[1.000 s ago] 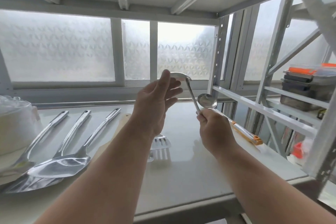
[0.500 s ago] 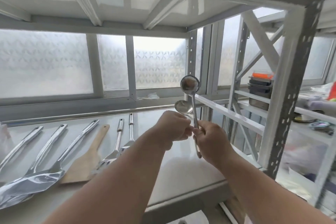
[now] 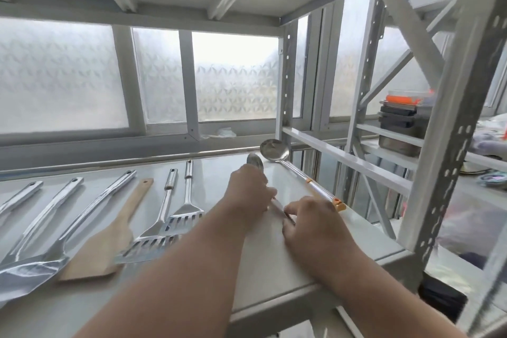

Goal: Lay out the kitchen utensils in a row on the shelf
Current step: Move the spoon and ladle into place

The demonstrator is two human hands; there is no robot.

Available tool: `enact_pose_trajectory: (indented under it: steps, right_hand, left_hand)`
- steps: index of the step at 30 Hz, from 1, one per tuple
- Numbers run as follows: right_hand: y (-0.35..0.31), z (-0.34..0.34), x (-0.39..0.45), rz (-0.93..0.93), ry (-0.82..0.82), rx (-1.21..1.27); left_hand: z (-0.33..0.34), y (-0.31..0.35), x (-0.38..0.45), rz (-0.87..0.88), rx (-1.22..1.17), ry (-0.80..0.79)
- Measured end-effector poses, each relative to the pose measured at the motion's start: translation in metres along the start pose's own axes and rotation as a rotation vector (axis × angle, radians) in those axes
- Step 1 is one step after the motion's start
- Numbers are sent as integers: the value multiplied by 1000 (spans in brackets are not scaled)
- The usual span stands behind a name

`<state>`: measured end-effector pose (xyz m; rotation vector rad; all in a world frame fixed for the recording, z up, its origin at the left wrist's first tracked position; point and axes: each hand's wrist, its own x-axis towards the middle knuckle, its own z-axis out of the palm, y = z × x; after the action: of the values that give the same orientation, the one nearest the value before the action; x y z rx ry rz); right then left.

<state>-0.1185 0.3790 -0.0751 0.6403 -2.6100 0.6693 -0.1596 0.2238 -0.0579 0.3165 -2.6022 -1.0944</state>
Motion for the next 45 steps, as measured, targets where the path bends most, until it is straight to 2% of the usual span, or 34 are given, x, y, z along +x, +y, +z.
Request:
enact_pose_trajectory:
  steps: [3, 6, 10, 14, 18, 32, 45]
  right_hand:
    - [-4, -5, -6, 13, -45, -67]
    - [-13, -11, -17, 33, -83, -125]
    - [-28, -8, -41, 64, -220, -200]
    - [-29, -5, -44, 116, -377, -264]
    - [-29, -2, -30, 141, -444, -231]
    - [-30, 7, 0, 185, -413, -260]
    - [-30, 7, -3, 221, -422, -234]
  left_hand:
    - [-3, -1, -1, 69, 207, -22]
    - [-4, -7, -4, 89, 335, -124]
    - [-2, -8, -4, 111, 406, -230]
    - [2, -1, -6, 159, 467, -219]
    - [5, 1, -5, 166, 489, -268]
    - [6, -4, -1, 115, 376, -265]
    - [9, -5, 2, 104, 399, -297]
